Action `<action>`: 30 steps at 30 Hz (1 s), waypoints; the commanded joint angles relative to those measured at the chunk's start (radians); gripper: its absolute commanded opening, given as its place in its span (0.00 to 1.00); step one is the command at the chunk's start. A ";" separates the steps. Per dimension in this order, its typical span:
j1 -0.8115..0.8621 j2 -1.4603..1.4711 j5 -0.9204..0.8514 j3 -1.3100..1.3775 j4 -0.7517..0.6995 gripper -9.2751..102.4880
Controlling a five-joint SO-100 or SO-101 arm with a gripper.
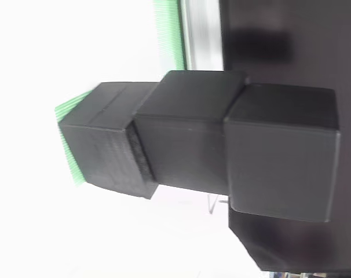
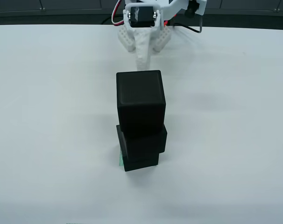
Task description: Stack 3 Blocks on the chosen place.
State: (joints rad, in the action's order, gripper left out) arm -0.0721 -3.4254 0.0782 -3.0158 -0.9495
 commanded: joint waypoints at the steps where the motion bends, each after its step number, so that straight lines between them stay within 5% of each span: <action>1: 0.008 -0.014 0.015 -0.017 -0.006 0.08; 30: 0.017 -0.014 0.006 -0.101 0.028 0.08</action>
State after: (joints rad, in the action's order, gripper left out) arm -0.0598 -3.4300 0.0813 -3.0956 -0.9403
